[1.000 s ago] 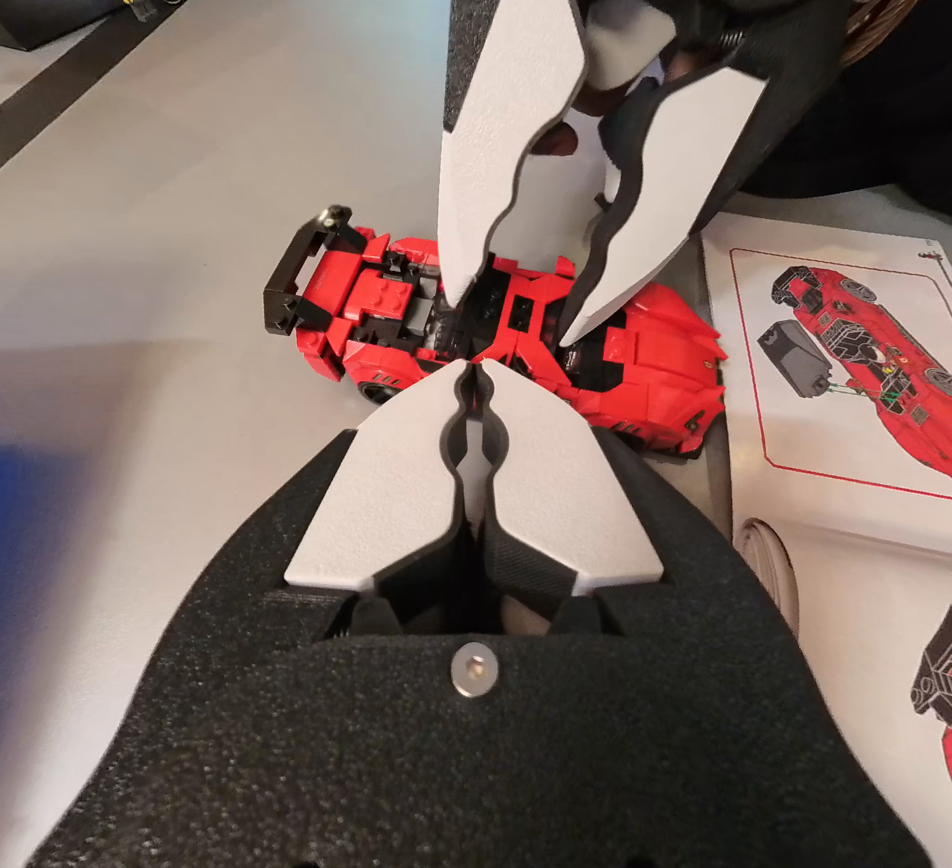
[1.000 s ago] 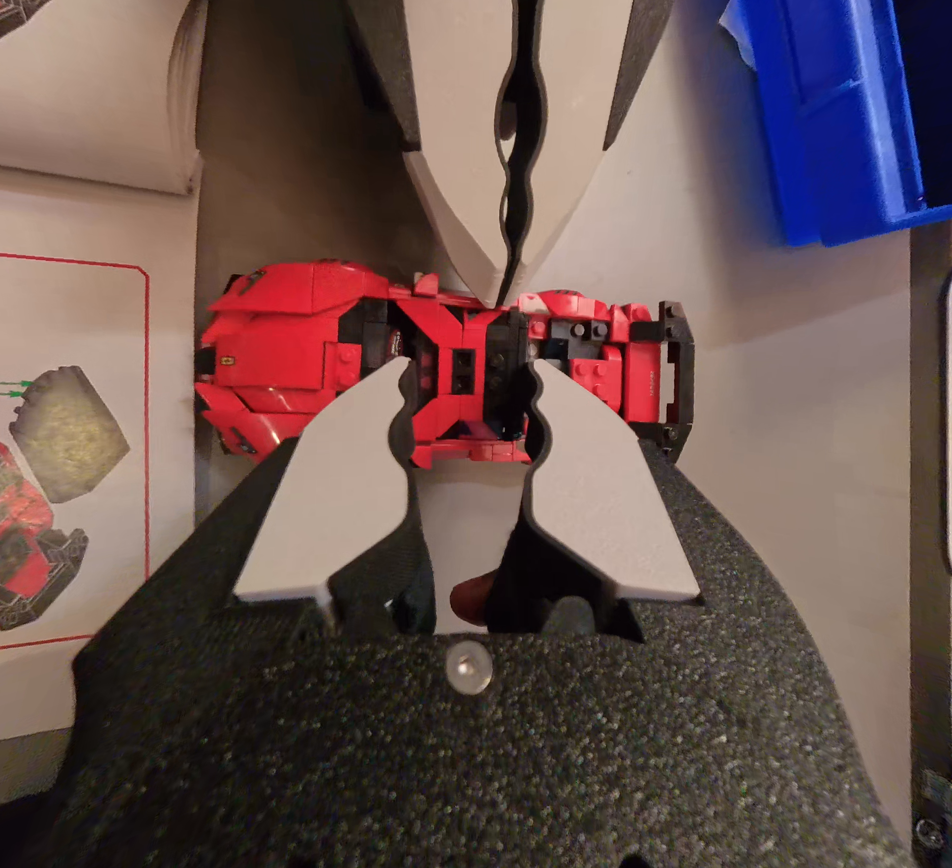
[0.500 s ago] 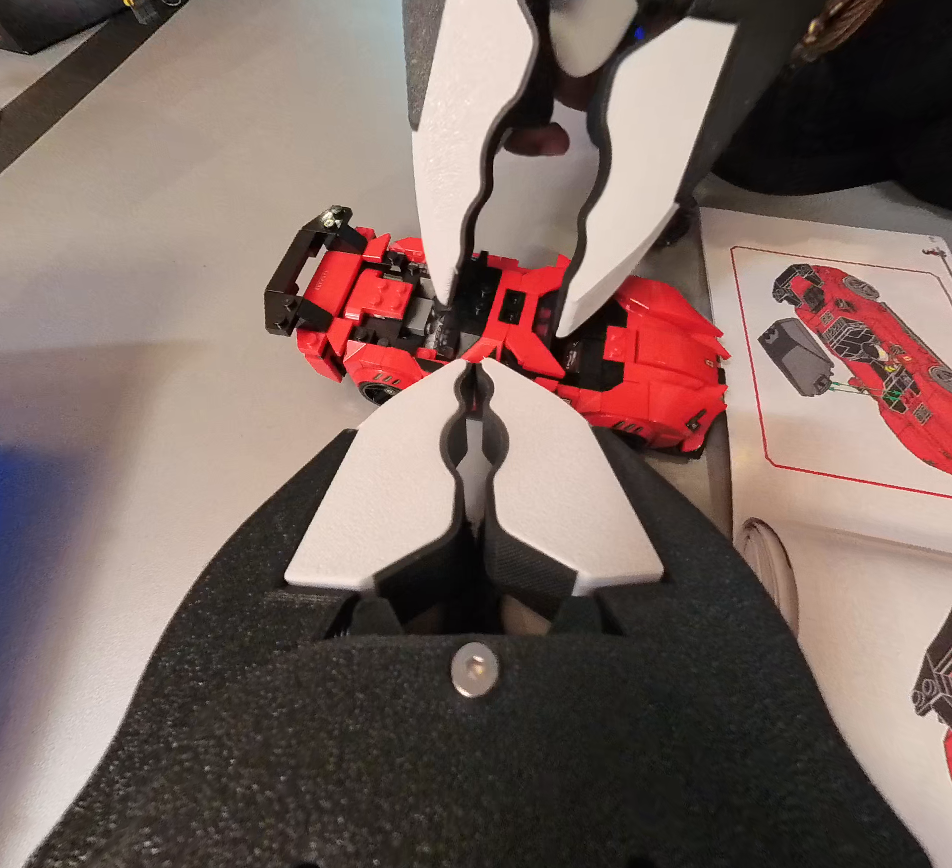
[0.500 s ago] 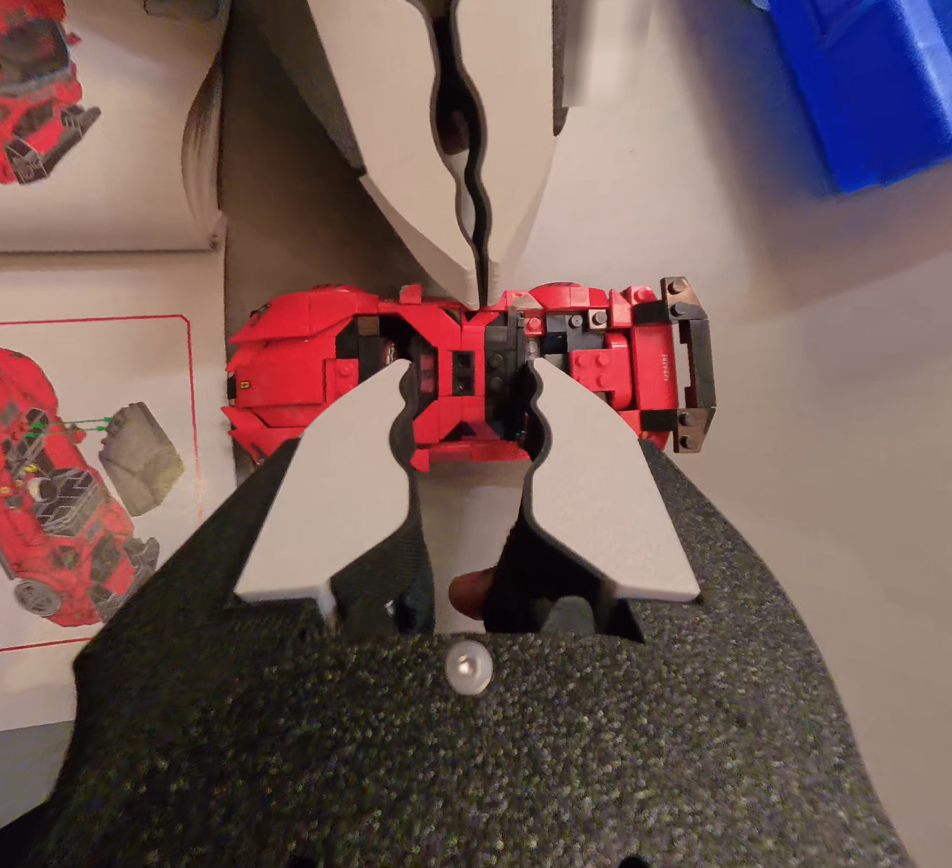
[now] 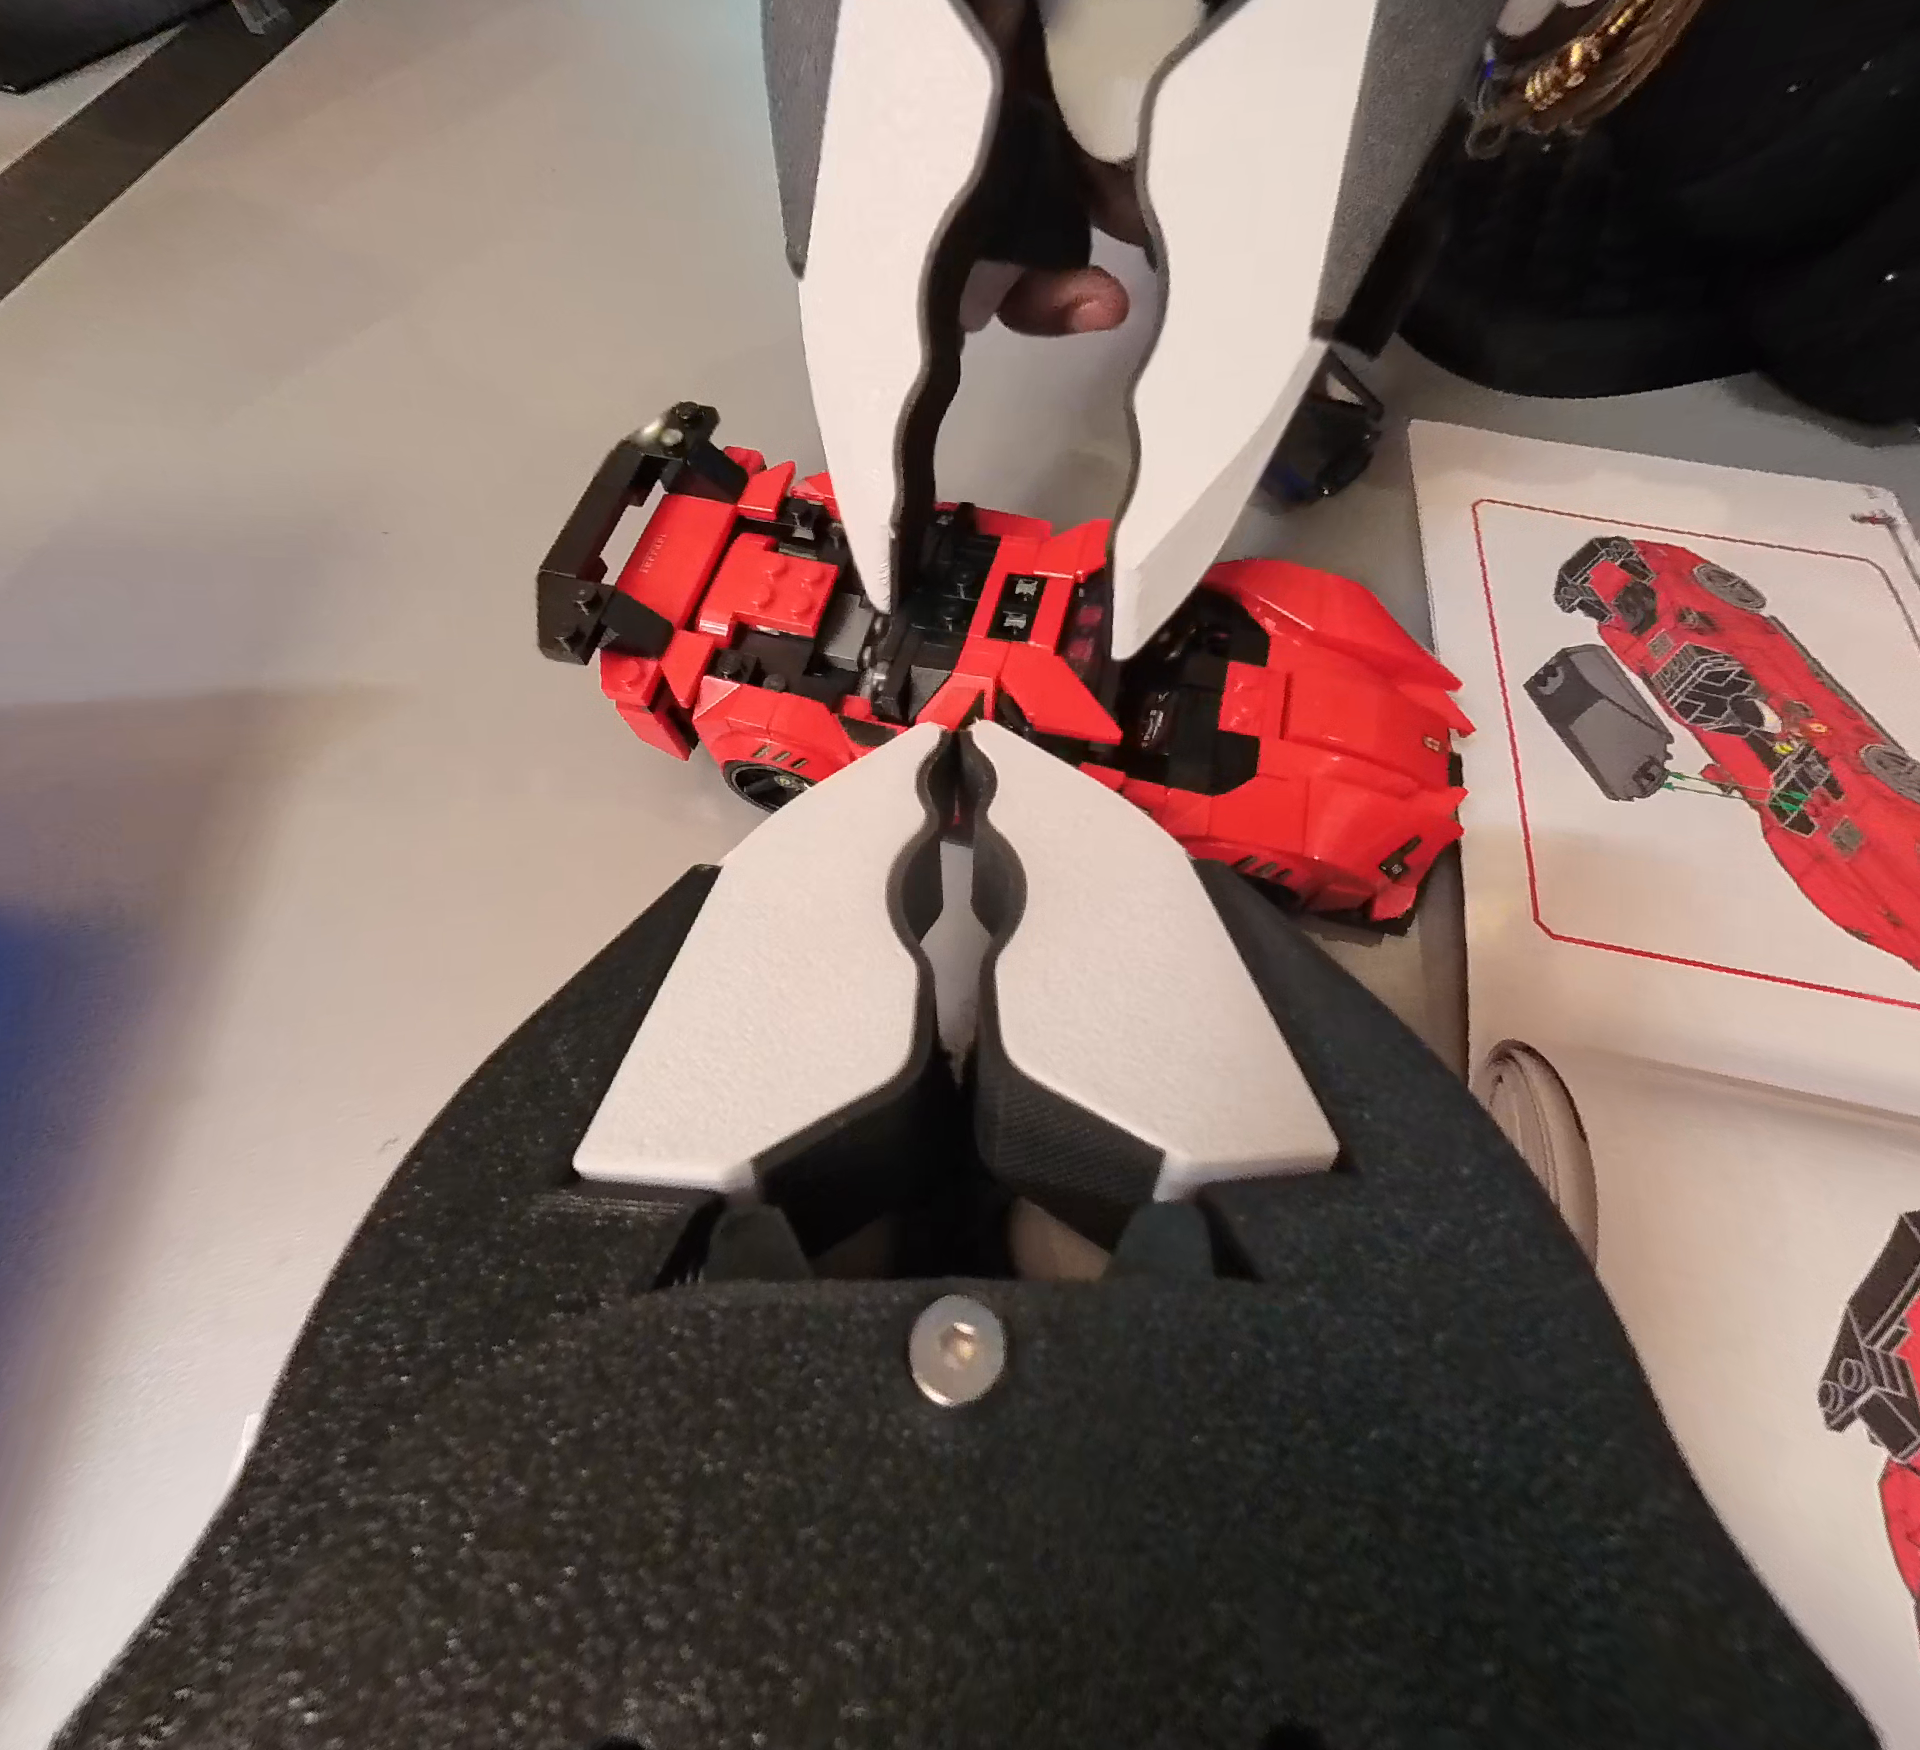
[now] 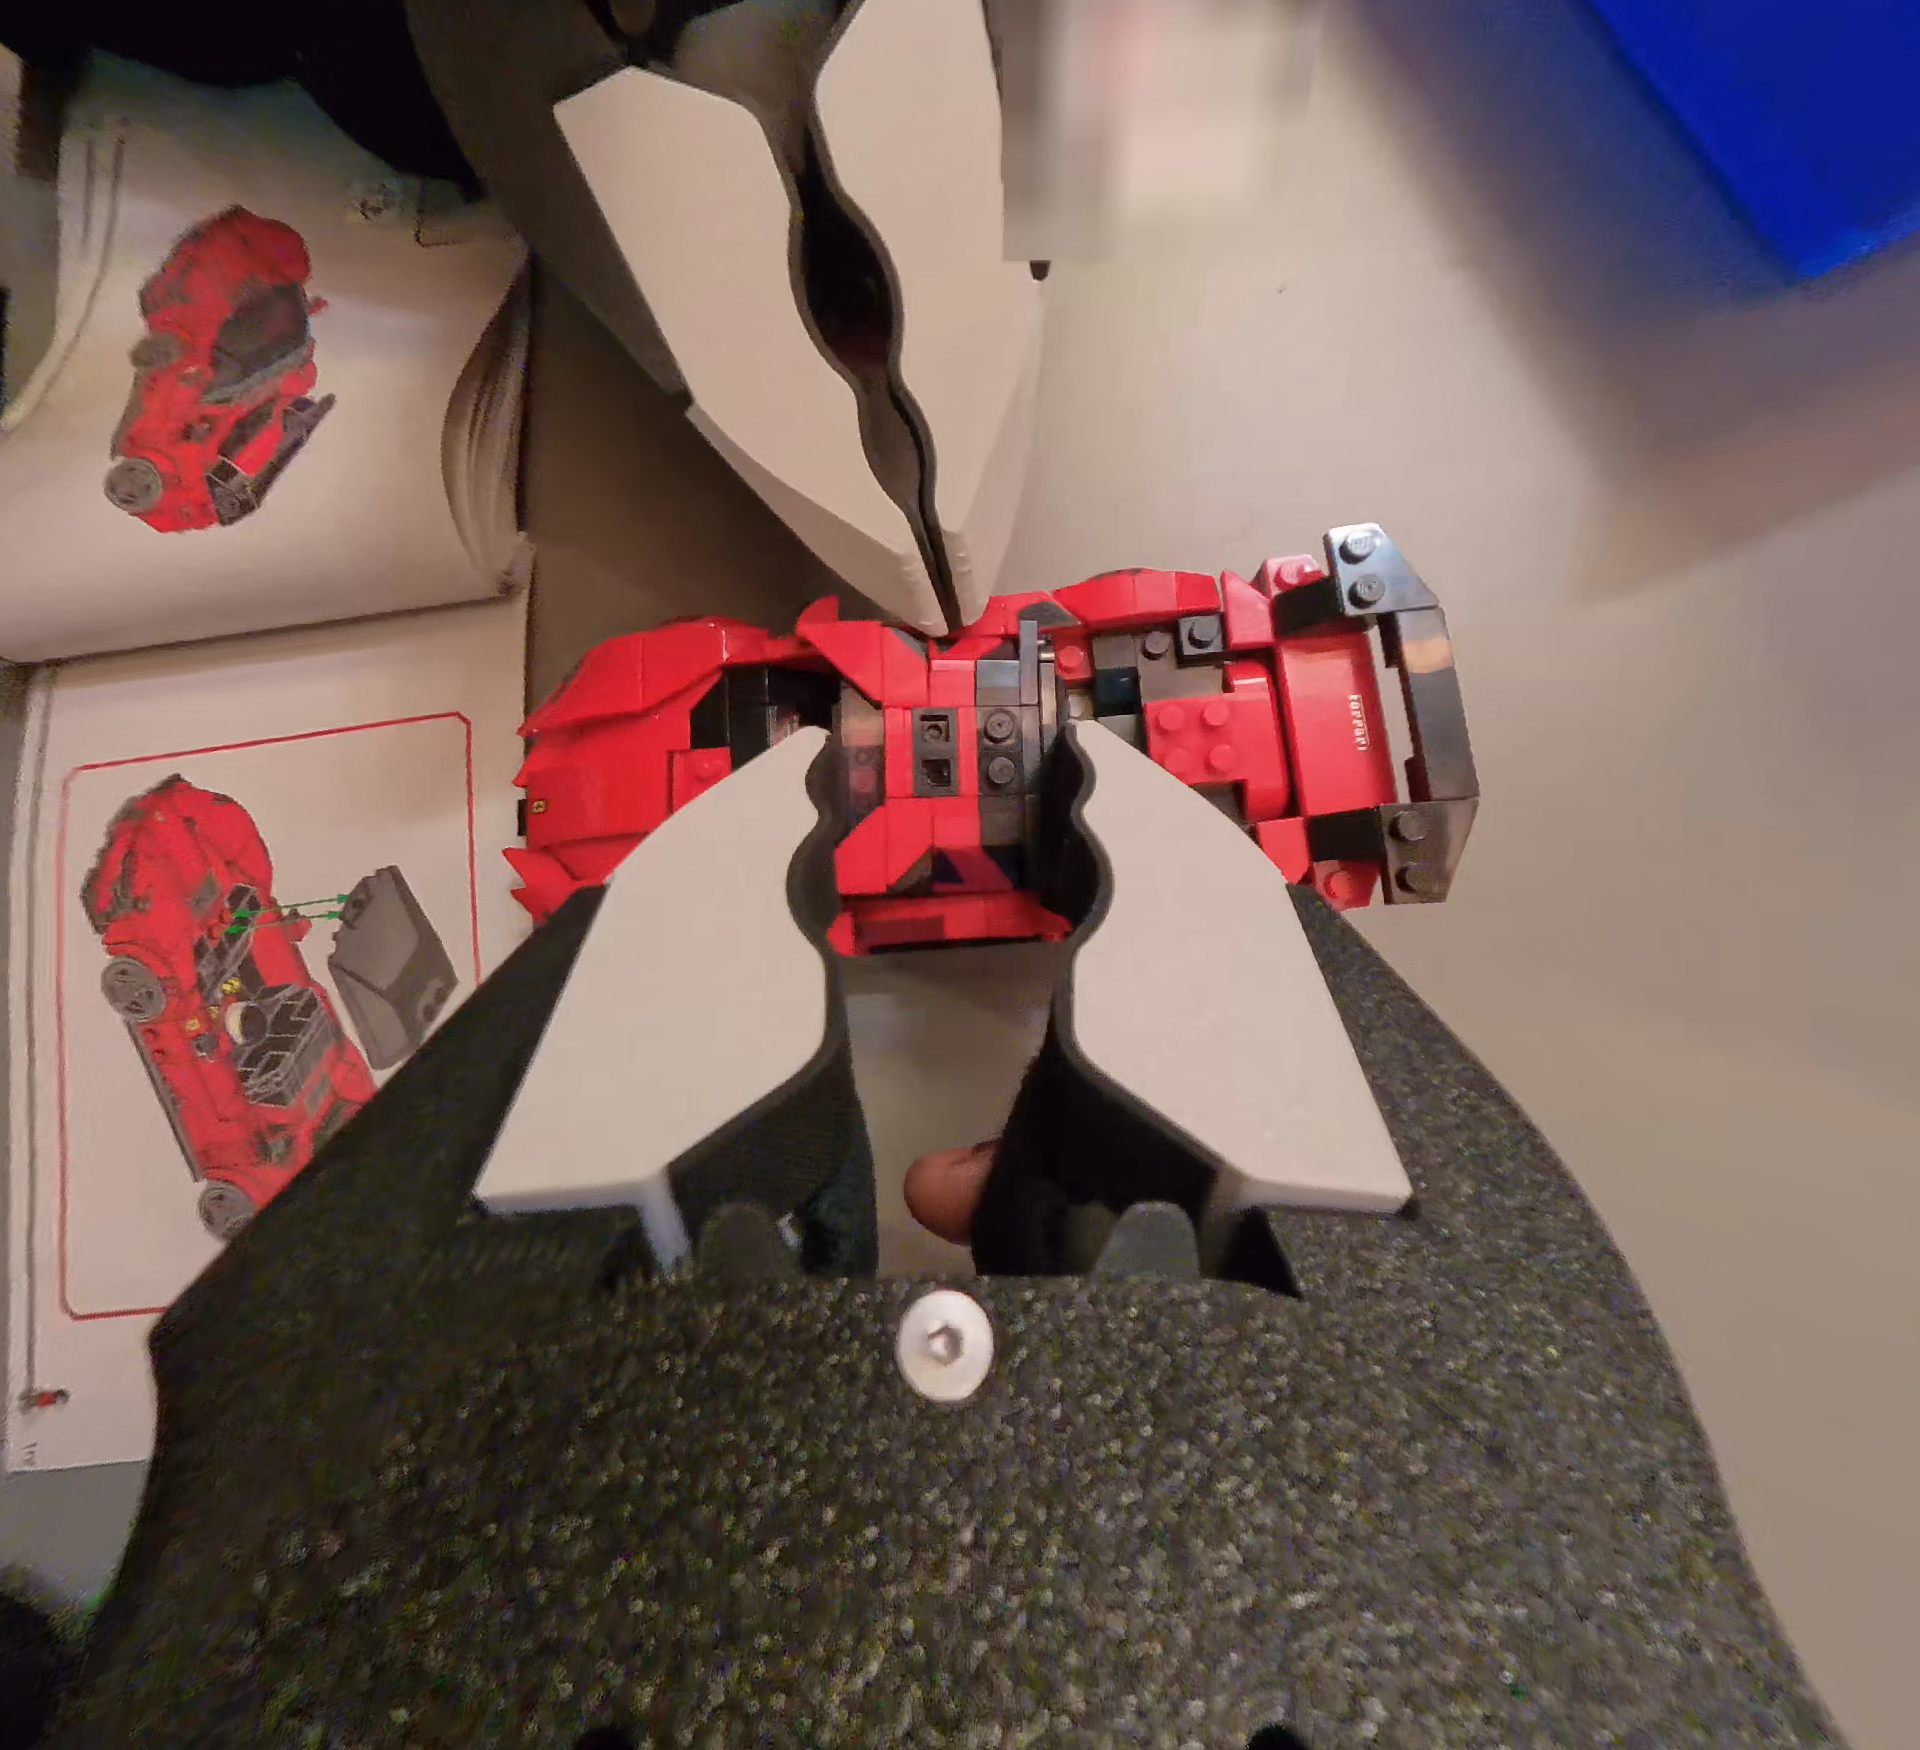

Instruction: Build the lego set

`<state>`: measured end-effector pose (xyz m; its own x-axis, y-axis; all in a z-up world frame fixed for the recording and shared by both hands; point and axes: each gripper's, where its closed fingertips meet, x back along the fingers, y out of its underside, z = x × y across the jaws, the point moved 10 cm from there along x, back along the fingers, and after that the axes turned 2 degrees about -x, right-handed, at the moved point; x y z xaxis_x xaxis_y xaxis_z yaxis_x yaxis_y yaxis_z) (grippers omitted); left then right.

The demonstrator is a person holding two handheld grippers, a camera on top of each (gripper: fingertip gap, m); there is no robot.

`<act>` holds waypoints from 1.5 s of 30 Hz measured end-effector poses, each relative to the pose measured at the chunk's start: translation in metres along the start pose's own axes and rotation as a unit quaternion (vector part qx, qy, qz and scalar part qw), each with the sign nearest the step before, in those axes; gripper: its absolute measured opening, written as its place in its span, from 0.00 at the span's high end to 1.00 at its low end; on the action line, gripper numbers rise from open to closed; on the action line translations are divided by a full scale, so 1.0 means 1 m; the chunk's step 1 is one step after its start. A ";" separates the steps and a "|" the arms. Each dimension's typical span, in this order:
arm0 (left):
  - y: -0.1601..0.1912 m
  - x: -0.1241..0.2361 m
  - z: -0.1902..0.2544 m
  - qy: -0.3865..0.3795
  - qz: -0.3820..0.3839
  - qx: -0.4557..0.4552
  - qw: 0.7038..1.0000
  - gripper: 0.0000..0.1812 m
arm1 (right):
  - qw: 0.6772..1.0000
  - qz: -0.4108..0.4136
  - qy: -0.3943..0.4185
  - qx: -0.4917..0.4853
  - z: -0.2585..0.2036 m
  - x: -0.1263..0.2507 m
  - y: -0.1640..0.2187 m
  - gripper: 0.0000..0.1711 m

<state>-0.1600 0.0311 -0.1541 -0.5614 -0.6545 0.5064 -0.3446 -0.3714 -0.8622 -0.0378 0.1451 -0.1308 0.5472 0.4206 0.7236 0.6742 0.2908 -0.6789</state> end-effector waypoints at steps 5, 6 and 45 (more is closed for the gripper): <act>0.000 0.000 0.000 -0.001 -0.001 0.000 1.000 1.00 | 1.000 -0.005 -0.007 -0.014 0.001 0.000 -0.001 0.77; 0.000 0.000 0.000 -0.001 -0.001 -0.001 1.000 1.00 | 1.000 -0.011 -0.005 -0.012 0.001 0.000 -0.002 0.77; -0.002 -0.001 0.005 -0.008 -0.009 -0.004 1.000 1.00 | 0.974 -0.080 0.136 0.165 -0.035 -0.007 -0.006 0.77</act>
<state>-0.1551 0.0290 -0.1529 -0.5427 -0.6585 0.5214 -0.3602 -0.3783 -0.8527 -0.0283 0.1106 -0.1275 0.5887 0.1175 0.7998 0.5908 0.6127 -0.5249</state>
